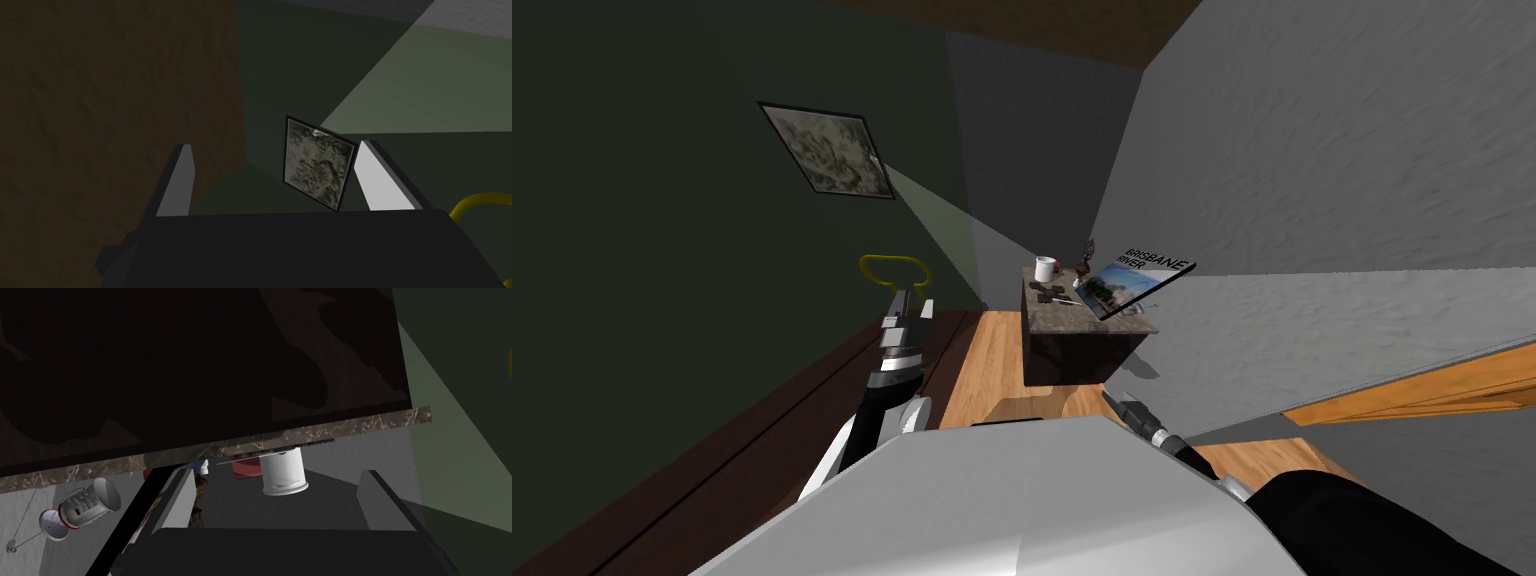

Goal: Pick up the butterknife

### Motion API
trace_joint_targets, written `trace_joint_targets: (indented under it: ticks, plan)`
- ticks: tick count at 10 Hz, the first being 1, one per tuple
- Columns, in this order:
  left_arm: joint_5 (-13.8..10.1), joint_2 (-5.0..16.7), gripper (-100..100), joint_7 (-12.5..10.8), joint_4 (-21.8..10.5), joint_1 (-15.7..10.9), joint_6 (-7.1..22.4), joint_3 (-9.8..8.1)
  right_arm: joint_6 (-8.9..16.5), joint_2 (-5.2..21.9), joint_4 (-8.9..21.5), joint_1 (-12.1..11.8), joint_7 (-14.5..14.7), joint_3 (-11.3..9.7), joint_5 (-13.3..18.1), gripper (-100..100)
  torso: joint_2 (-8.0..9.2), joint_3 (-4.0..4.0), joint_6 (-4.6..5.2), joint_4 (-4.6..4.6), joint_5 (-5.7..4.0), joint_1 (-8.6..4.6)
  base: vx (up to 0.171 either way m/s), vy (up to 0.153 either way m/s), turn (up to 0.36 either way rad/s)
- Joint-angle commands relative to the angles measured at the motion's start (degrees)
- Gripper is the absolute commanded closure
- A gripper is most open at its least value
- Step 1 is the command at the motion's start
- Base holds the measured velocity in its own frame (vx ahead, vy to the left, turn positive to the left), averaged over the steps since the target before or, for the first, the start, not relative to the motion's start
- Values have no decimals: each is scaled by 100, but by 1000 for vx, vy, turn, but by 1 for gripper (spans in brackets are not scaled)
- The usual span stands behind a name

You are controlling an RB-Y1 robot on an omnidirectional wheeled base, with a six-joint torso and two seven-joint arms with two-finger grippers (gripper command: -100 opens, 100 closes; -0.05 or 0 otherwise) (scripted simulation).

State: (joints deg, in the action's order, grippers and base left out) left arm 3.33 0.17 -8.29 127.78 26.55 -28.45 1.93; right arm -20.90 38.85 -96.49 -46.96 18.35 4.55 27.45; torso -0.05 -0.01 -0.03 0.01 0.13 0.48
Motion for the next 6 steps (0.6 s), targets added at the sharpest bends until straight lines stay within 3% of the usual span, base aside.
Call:
trace_joint_targets:
  ticks: [1, 3, 4, 6]
  plan:
    - [0, 0, 0, 0, 0, 0, 0, 0, -50, 46, 212, -92, 102, 43, 80, -100, 0, 0, 0, 0, 0, 0, 26, 108, 37]
    - [0, 0, 0, 0, 0, 1, 0, 0, 54, 443, 604, -296, 312, 116, 378, -100, -13, -7, -1, -2, -3, -9, 54, 143, 142]
    - [0, 0, 0, 0, 0, 0, 0, 0, 54, 459, 719, -296, 312, 116, 378, -100, -17, -10, -1, -4, 1, 7, 44, 135, 60]
    - [0, 0, 0, 0, 0, 1, 0, 0, 141, 877, 1189, -487, 520, 178, 660, -100, -19, -11, -1, -4, 0, -3, 81, 154, 150]
